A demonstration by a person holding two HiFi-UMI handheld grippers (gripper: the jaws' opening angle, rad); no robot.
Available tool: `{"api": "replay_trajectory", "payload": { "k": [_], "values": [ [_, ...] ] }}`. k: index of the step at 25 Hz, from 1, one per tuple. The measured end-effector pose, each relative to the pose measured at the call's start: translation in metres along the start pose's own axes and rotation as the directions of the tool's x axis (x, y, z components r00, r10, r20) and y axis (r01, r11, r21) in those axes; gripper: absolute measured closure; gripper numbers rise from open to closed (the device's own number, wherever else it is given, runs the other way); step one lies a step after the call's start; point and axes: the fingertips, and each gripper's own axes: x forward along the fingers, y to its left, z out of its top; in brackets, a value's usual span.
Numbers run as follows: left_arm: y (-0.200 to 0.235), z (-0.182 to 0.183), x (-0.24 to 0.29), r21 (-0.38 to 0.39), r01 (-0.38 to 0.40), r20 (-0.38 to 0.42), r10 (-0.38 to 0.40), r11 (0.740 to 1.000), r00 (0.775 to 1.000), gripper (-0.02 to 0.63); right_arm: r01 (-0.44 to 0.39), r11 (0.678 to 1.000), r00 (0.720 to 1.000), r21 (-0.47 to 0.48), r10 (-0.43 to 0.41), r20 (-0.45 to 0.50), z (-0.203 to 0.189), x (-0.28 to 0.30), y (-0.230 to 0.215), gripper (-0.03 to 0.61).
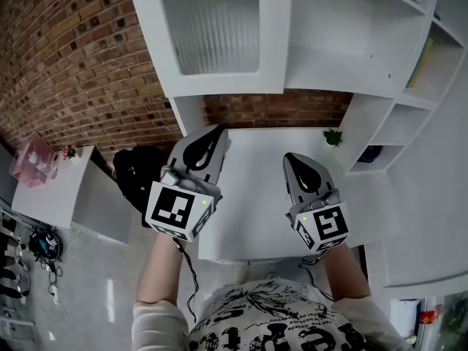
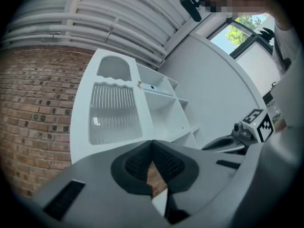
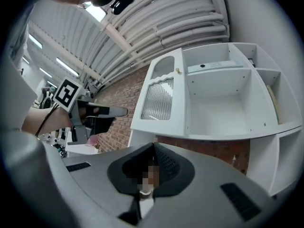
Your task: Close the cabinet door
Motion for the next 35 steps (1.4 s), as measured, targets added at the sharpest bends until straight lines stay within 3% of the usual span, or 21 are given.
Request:
{"api": "replay_trajectory", "payload": {
  "k": [7, 11, 18, 22, 27, 35],
  "values": [
    [-0.014, -0.077, -0.069, -0.076, -0.011, -0.127, 0.002, 0.997, 0.992, 0.6, 0.027, 1.0, 0.998, 0.001, -0.027, -0.065, -0.027, -0.012, 0.031, 0.563],
    [-0.013, -0.098, -0.089, -0.127, -0.029, -0.157, 0.009, 0.992, 0.988, 0.6, 0.035, 0.999, 0.996, 0.014, -0.034, -0.077, -0.034, -0.016, 0.04, 0.565],
    [-0.015, -0.098, -0.092, -0.113, 0.0, -0.157, -0.017, 0.994, 0.987, 0.6, 0.026, 1.0, 0.997, 0.012, -0.025, -0.072, -0.034, -0.016, 0.051, 0.566],
    [-0.015, -0.097, -0.093, -0.143, 0.019, -0.143, -0.039, 0.99, 0.989, 0.6, 0.032, 0.999, 0.996, -0.011, -0.033, -0.079, -0.035, -0.015, 0.052, 0.566],
    [-0.014, -0.098, -0.091, -0.115, 0.012, -0.156, -0.03, 0.993, 0.987, 0.6, 0.016, 1.0, 0.997, -0.011, -0.017, -0.069, -0.035, -0.01, 0.054, 0.566],
    [-0.016, -0.1, -0.088, -0.14, 0.01, -0.147, -0.03, 0.99, 0.989, 0.6, 0.003, 1.0, 0.999, -0.001, -0.003, -0.05, -0.04, -0.005, 0.051, 0.566]
  ]
}}
